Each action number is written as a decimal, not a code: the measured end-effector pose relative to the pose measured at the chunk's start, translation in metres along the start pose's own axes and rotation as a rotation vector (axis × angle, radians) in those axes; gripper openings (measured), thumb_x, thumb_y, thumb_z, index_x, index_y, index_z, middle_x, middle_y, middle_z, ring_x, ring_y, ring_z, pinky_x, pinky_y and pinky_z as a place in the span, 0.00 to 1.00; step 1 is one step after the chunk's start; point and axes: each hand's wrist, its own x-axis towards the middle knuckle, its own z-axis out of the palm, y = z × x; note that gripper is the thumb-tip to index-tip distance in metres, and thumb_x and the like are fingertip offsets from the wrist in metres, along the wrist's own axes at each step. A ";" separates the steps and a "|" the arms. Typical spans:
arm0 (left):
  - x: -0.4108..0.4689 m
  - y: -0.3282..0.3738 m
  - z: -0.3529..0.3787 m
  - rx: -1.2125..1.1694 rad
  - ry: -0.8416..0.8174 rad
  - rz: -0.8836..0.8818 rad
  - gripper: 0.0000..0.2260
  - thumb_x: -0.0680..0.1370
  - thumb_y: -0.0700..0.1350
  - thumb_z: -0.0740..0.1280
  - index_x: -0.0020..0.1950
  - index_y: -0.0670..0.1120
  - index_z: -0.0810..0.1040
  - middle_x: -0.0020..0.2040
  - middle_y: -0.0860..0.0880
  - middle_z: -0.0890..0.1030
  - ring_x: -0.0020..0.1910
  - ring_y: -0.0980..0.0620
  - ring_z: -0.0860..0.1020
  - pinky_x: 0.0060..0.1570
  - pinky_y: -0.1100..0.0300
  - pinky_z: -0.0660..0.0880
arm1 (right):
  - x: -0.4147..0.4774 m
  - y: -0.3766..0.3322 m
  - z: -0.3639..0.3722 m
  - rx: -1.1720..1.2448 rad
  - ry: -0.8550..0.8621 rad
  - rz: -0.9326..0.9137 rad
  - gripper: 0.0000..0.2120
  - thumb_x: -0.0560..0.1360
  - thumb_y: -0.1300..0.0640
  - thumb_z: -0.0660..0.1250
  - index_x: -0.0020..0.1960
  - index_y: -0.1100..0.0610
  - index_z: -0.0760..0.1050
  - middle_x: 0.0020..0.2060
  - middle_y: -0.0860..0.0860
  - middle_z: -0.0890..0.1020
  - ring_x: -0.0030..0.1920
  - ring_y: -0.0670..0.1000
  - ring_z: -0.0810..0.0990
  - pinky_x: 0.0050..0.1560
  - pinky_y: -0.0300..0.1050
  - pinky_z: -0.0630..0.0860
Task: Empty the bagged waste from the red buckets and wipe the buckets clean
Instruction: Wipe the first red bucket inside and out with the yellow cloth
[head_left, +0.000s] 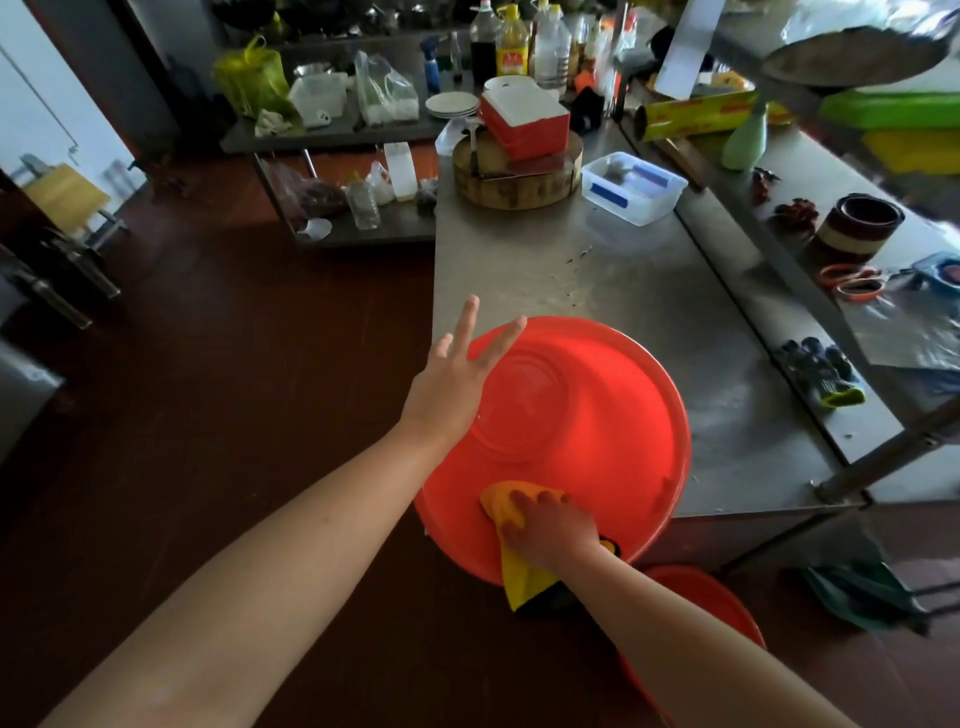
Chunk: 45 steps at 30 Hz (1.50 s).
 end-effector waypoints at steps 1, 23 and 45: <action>0.001 0.001 -0.001 -0.001 -0.005 0.010 0.54 0.71 0.23 0.62 0.79 0.68 0.42 0.82 0.43 0.44 0.64 0.35 0.73 0.27 0.55 0.77 | 0.000 -0.004 0.002 0.018 0.006 -0.005 0.30 0.79 0.32 0.50 0.78 0.42 0.56 0.73 0.54 0.68 0.72 0.64 0.64 0.65 0.59 0.69; 0.013 -0.031 0.014 0.501 0.055 0.235 0.40 0.78 0.35 0.65 0.83 0.50 0.46 0.82 0.39 0.43 0.77 0.32 0.56 0.67 0.38 0.68 | 0.014 0.008 -0.017 -0.084 -0.079 -0.041 0.28 0.80 0.37 0.52 0.78 0.41 0.57 0.75 0.49 0.65 0.72 0.61 0.65 0.65 0.61 0.70; 0.024 -0.027 0.013 0.512 -0.026 0.106 0.33 0.77 0.41 0.66 0.80 0.59 0.60 0.81 0.36 0.43 0.71 0.32 0.62 0.54 0.41 0.72 | 0.036 0.000 -0.035 -0.193 -0.080 -0.081 0.24 0.83 0.48 0.52 0.78 0.40 0.55 0.73 0.55 0.64 0.70 0.65 0.66 0.65 0.63 0.70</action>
